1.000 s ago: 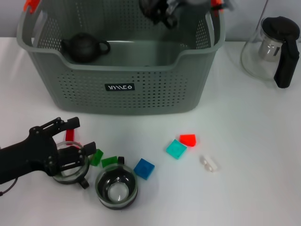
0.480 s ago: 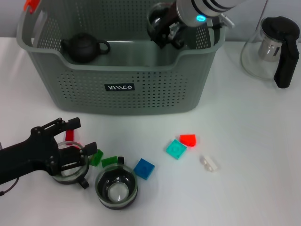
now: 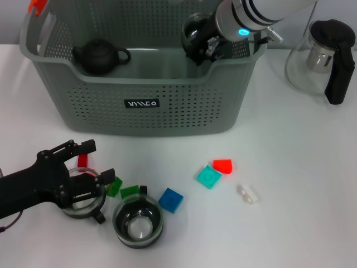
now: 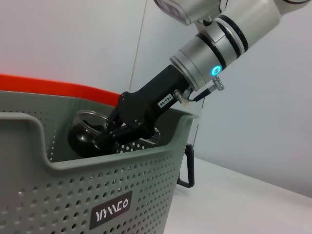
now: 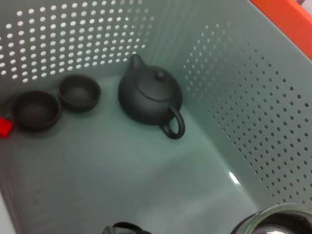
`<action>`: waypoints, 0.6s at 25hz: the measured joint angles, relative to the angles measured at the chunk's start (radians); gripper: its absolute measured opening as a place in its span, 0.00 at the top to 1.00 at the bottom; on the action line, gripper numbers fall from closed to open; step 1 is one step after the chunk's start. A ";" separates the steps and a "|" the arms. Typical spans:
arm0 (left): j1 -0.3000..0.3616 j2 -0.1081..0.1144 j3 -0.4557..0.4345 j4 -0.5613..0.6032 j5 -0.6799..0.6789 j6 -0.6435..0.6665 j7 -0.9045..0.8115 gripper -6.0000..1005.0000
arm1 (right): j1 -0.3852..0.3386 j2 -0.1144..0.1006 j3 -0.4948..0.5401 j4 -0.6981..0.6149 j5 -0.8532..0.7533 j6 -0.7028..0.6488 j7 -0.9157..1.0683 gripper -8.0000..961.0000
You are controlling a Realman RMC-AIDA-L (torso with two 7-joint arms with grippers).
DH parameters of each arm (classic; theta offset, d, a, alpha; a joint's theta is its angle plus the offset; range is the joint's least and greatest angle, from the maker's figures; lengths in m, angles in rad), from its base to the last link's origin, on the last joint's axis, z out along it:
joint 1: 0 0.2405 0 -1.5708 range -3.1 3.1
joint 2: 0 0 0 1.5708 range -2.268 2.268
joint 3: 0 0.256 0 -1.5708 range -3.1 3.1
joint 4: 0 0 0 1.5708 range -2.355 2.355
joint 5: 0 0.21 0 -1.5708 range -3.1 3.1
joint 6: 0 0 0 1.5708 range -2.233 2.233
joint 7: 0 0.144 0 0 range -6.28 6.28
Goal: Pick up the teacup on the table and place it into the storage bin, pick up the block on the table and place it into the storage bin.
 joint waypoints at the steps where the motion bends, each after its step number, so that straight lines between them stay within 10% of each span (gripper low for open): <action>1: 0.000 0.000 0.000 0.000 0.000 0.000 0.000 0.14 | 0.000 0.000 0.000 0.002 0.000 0.001 -0.001 0.90; 15: -0.002 -0.001 -0.003 -0.001 0.000 0.000 0.000 0.14 | 0.010 -0.010 0.013 0.004 -0.005 -0.012 0.097 0.88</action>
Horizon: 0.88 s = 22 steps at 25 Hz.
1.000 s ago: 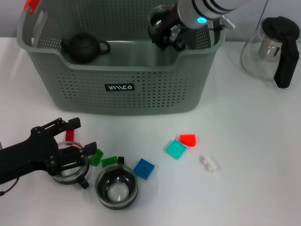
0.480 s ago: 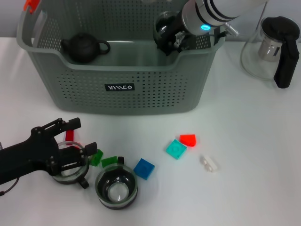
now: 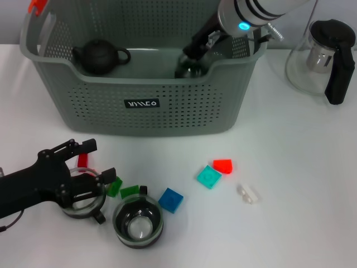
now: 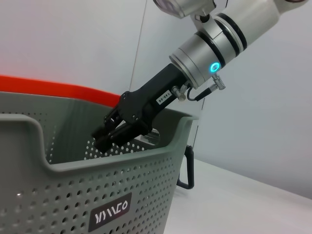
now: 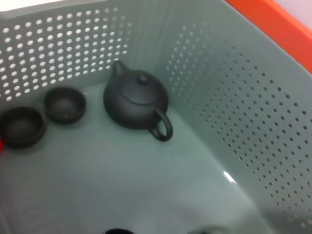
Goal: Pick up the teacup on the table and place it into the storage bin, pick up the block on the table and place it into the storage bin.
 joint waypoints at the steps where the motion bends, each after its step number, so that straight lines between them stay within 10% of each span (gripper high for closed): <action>1: -0.001 0.000 0.000 0.000 0.000 0.000 0.000 0.14 | 0.000 -0.001 0.000 0.000 0.000 -0.003 0.008 0.84; 10: -0.002 0.000 -0.002 -0.004 0.000 0.001 0.000 0.14 | -0.026 -0.001 0.007 -0.106 0.002 -0.069 0.027 0.49; 22: 0.011 0.002 -0.043 -0.001 0.000 0.011 -0.005 0.14 | -0.344 -0.003 0.064 -0.936 0.264 -0.610 -0.094 0.02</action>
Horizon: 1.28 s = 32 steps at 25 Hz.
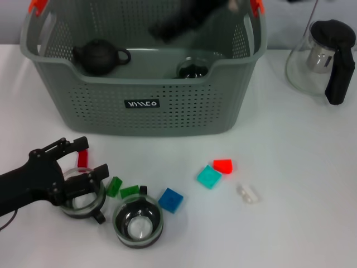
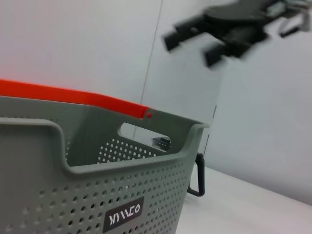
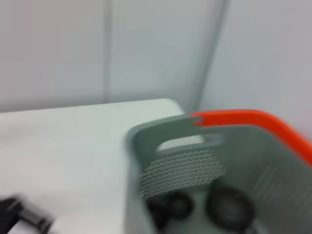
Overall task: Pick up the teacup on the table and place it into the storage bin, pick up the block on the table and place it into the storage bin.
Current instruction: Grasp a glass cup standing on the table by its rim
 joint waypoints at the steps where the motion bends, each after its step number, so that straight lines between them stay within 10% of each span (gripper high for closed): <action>1: 0.001 0.001 -0.001 0.002 0.000 0.002 0.000 0.14 | -0.019 0.001 0.000 -0.029 0.008 -0.041 -0.006 0.02; 17: -0.011 0.009 -0.009 0.010 0.000 0.024 -0.002 0.14 | -0.309 0.007 0.122 -0.046 0.305 -0.377 -0.334 0.02; 24: -0.017 0.009 -0.009 0.009 0.000 0.020 -0.001 0.14 | -0.511 0.007 0.229 0.366 0.613 -0.310 -0.895 0.02; 32: -0.036 0.019 0.003 0.059 0.008 0.074 -0.073 0.14 | -0.527 0.002 0.408 0.781 0.631 -0.288 -1.256 0.02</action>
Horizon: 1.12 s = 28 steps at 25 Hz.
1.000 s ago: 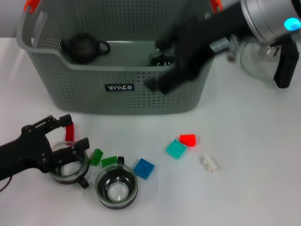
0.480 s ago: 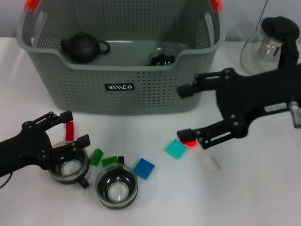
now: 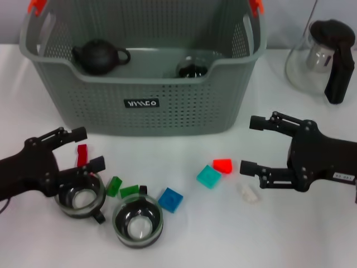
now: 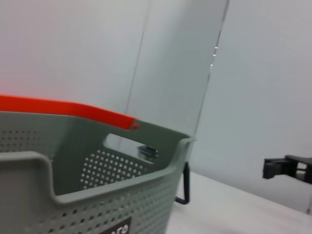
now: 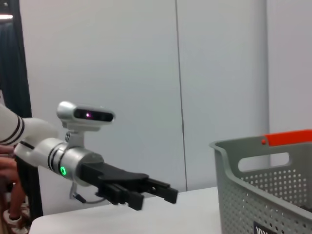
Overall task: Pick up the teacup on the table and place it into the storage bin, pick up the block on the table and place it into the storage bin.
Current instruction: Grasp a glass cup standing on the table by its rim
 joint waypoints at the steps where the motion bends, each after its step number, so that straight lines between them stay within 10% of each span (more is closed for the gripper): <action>1: 0.000 0.000 0.003 0.036 0.000 0.036 -0.025 0.14 | -0.002 0.000 0.001 0.009 0.000 0.002 -0.010 0.02; 6: -0.003 0.003 0.051 0.252 -0.006 0.165 -0.229 0.14 | -0.004 0.000 -0.004 0.025 -0.001 0.021 -0.010 0.02; 11: -0.003 0.004 0.320 0.416 0.007 0.156 -0.482 0.14 | -0.004 0.000 -0.001 0.044 -0.001 0.027 -0.010 0.02; 28: -0.225 -0.029 0.775 0.436 0.240 -0.074 -0.588 0.15 | 0.006 0.000 0.006 0.055 0.000 0.045 -0.014 0.02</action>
